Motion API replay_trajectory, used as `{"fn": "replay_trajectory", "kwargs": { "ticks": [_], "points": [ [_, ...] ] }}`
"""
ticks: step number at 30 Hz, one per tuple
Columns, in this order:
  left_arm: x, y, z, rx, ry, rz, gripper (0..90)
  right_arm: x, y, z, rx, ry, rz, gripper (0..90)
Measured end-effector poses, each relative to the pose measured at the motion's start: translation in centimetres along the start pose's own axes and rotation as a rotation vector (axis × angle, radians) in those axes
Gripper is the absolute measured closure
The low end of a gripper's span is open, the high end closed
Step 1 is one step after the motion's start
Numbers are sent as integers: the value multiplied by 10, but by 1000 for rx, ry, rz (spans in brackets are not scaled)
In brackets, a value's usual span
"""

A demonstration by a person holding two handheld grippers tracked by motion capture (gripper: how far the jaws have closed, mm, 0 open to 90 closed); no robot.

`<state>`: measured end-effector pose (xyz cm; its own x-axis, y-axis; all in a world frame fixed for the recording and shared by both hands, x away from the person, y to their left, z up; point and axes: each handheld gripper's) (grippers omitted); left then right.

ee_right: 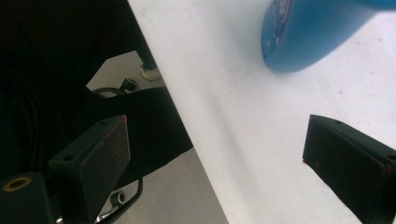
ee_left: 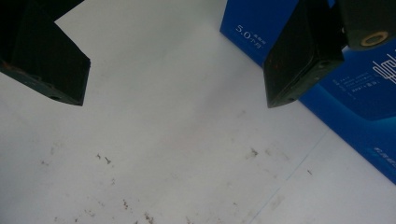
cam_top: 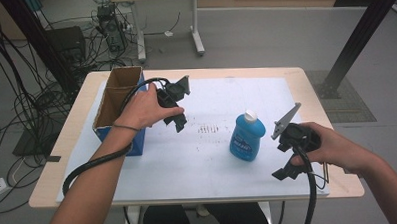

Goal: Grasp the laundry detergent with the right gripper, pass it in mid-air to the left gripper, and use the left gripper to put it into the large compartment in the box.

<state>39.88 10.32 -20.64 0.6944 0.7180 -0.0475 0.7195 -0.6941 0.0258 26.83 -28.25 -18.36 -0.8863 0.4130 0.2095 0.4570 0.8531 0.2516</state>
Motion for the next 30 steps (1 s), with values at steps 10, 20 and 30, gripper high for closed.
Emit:
{"fn": "replay_trajectory", "kwargs": {
  "ticks": [10, 20, 30],
  "points": [
    [-2, 2, 3, 7, -3, 7, 78, -13, -20, 11, -27, -11, 79, 70],
    [-2, 2, 3, 5, -4, 8, 78, -18, -29, 20, -36, -24, 131, 69],
    [-2, 1, 6, 7, -3, 6, 78, -19, -35, 30, -60, -53, 167, 65]
  ]
}}
Point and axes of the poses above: each handheld gripper's, and its own axes: z roughly forward along the jaws, y roughly out of its top, x roughly to its left, and after that the axes turned 1 degree about y, right-handed
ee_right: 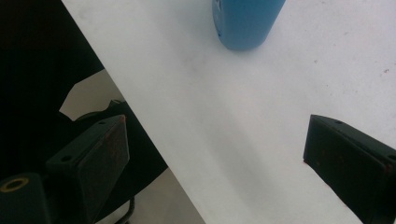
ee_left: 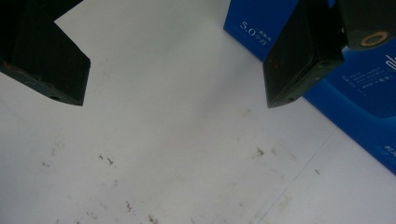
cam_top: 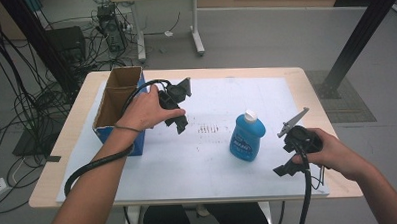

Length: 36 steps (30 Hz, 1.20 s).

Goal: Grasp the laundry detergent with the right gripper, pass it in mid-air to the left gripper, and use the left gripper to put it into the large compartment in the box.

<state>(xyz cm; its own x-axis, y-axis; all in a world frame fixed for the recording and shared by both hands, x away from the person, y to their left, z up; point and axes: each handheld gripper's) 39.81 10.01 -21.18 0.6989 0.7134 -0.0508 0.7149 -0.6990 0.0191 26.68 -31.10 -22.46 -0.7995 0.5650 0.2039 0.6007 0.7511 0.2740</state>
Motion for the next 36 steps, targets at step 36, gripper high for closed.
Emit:
{"fn": "replay_trajectory", "kwargs": {
  "ticks": [36],
  "points": [
    [-6, 1, -1, 3, 8, 11, 78, -1, -18, 28, -118, -37, 52, 63]
  ]
}}
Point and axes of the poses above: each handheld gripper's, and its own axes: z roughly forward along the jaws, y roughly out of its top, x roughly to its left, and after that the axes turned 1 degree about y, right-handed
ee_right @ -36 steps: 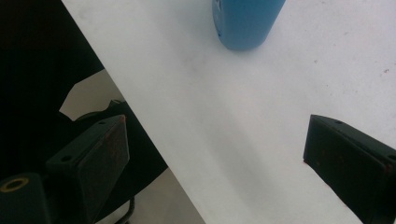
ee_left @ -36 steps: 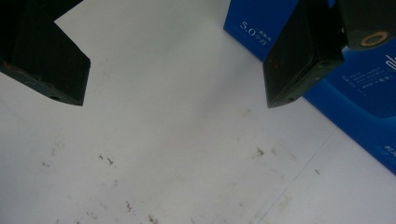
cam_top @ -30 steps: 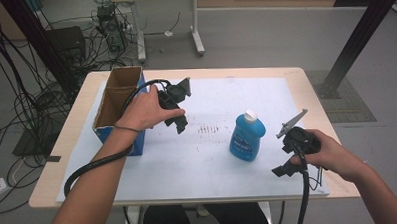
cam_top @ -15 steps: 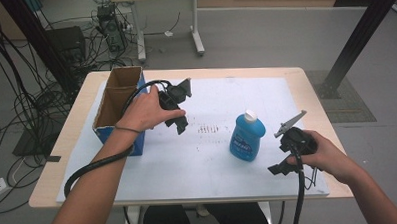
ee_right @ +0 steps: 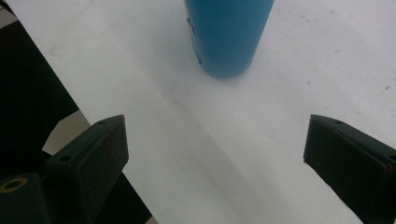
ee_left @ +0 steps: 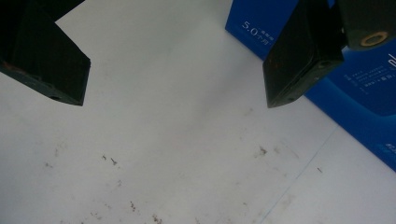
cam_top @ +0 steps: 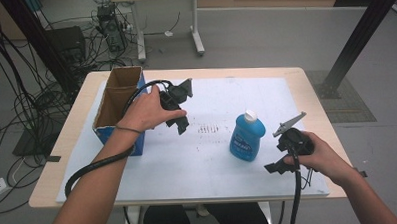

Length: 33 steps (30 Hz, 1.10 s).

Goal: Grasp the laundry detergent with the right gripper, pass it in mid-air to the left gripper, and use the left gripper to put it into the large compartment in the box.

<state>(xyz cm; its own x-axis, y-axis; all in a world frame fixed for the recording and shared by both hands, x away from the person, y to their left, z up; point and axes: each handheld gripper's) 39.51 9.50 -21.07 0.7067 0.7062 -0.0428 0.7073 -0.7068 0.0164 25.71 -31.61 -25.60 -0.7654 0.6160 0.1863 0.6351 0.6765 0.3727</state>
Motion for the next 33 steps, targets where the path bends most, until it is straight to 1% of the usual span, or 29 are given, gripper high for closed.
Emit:
{"fn": "replay_trajectory", "kwargs": {
  "ticks": [7, 13, 33],
  "points": [
    [0, -1, 0, -2, -3, -1, 78, -2, -3, 2, -10, 2, 8, 63],
    [-1, 0, 2, 1, -3, 2, 78, -4, -8, 5, -30, -3, 22, 64],
    [0, -2, 3, 1, -6, 0, 78, -4, -16, 12, -59, -7, 35, 64]
  ]
}}
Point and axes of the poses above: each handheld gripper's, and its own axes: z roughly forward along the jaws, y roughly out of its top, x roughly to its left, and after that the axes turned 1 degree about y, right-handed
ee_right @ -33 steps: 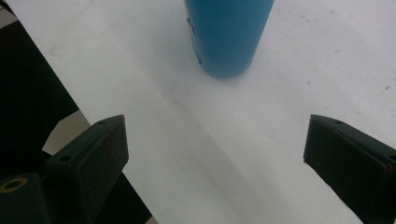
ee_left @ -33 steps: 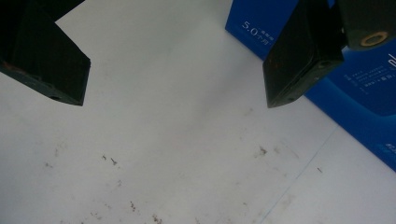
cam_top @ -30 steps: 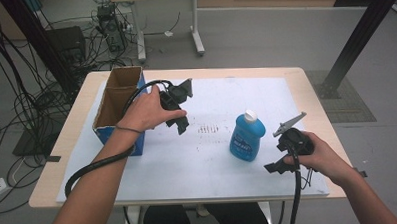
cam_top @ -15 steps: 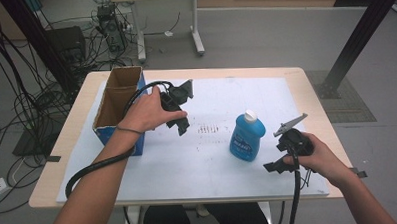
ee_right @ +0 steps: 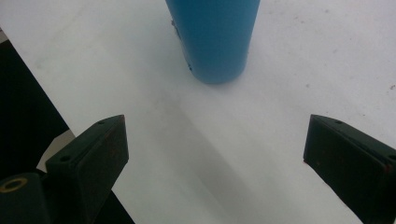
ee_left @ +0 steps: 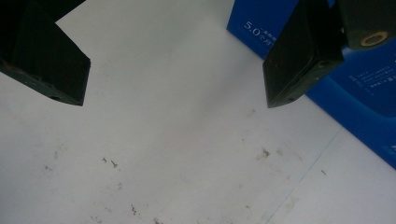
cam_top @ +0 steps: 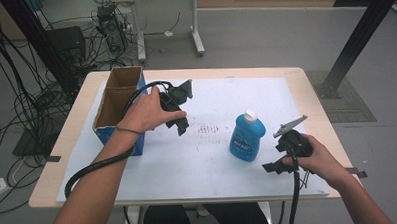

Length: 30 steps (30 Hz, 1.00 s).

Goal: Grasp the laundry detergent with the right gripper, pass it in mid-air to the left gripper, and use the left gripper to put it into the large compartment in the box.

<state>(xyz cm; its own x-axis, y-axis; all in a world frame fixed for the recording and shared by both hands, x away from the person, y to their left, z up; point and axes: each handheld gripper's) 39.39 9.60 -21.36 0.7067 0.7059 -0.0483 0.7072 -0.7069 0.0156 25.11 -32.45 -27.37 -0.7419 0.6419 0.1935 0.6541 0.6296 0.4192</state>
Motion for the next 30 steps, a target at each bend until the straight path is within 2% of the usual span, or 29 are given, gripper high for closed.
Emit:
{"fn": "replay_trajectory", "kwargs": {
  "ticks": [16, 22, 26, 30],
  "points": [
    [0, 0, -2, -3, 3, 0, 78, -1, -8, 8, -35, -3, -6, 62],
    [0, -1, 0, -1, 0, 0, 78, -2, -15, 13, -65, 4, 2, 62],
    [0, 0, 0, -2, 0, 2, 78, -3, -22, 15, -95, 10, 0, 61],
    [0, -1, 0, -2, -2, 3, 78, -4, -32, 17, -151, 9, -1, 60]
  ]
}}
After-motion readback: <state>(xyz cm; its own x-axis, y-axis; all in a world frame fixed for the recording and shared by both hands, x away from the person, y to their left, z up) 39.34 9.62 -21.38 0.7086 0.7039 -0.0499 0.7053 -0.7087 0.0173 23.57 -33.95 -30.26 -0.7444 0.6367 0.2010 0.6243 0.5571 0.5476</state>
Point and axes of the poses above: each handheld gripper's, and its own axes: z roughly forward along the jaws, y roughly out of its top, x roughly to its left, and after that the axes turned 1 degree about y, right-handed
